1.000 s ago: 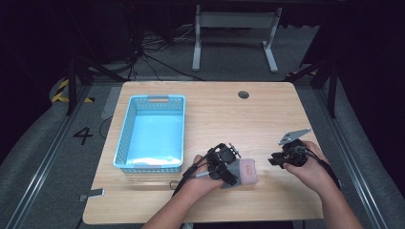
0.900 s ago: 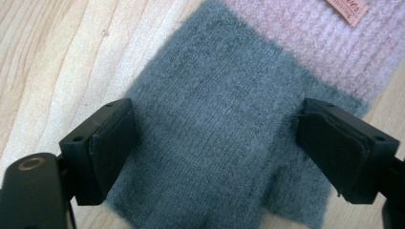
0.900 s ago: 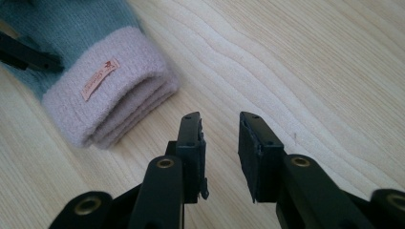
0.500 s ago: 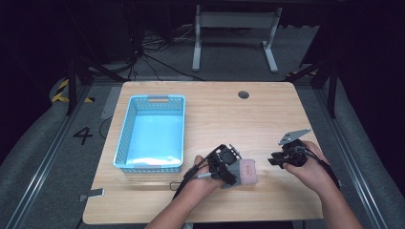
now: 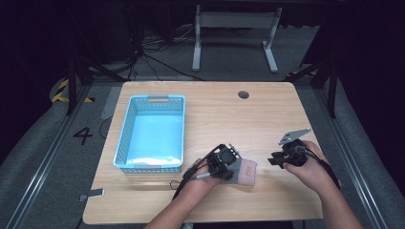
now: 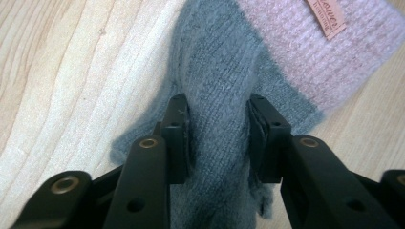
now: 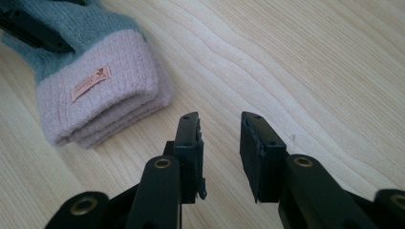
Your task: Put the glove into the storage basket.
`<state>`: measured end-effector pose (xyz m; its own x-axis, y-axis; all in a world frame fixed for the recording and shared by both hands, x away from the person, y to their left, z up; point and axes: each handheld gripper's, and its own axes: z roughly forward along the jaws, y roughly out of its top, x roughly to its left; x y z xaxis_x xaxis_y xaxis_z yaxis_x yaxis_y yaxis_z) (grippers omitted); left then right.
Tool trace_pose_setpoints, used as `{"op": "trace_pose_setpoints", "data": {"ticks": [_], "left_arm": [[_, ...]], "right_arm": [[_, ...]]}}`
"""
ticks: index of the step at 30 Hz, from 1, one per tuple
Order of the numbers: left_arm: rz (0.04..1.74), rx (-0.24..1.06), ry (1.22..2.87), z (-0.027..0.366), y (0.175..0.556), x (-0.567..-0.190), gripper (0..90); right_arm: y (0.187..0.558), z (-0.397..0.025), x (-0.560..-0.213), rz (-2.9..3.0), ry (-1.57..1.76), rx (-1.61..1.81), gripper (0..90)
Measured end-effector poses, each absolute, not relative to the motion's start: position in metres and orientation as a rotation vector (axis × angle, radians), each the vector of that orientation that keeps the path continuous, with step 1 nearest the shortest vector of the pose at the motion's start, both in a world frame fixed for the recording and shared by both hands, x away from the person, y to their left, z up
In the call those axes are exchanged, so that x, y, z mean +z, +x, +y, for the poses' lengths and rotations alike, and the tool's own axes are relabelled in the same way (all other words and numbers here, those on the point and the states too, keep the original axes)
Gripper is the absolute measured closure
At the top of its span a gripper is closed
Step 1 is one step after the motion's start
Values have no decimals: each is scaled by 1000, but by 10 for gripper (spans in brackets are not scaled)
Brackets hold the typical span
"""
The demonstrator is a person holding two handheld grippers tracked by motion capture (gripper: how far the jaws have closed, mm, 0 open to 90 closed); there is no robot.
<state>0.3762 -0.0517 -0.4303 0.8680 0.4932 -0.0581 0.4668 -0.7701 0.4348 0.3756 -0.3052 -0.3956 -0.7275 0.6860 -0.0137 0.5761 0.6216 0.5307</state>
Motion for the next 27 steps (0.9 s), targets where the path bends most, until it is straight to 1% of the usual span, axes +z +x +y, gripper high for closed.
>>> {"op": "trace_pose_setpoints", "data": {"ticks": [4, 6, 8, 12, 27], "left_arm": [[709, 33, 2592, -50, 380, -428, 669], [715, -22, 2592, -48, 383, -426, 674], [706, -47, 2591, -46, 385, -422, 676], [673, -29, 2611, -43, 385, -416, 676], [707, 58, 2551, -15, 378, -378, 674]], "right_arm": [[376, -306, -395, 2622, 1033, 757, 698], [376, -306, -395, 2623, 1039, 758, 697], [377, -307, -395, 2622, 1036, 763, 696], [378, -305, -394, 2621, 1036, 769, 695], [390, -294, -390, 2636, 989, 789, 695]]}}
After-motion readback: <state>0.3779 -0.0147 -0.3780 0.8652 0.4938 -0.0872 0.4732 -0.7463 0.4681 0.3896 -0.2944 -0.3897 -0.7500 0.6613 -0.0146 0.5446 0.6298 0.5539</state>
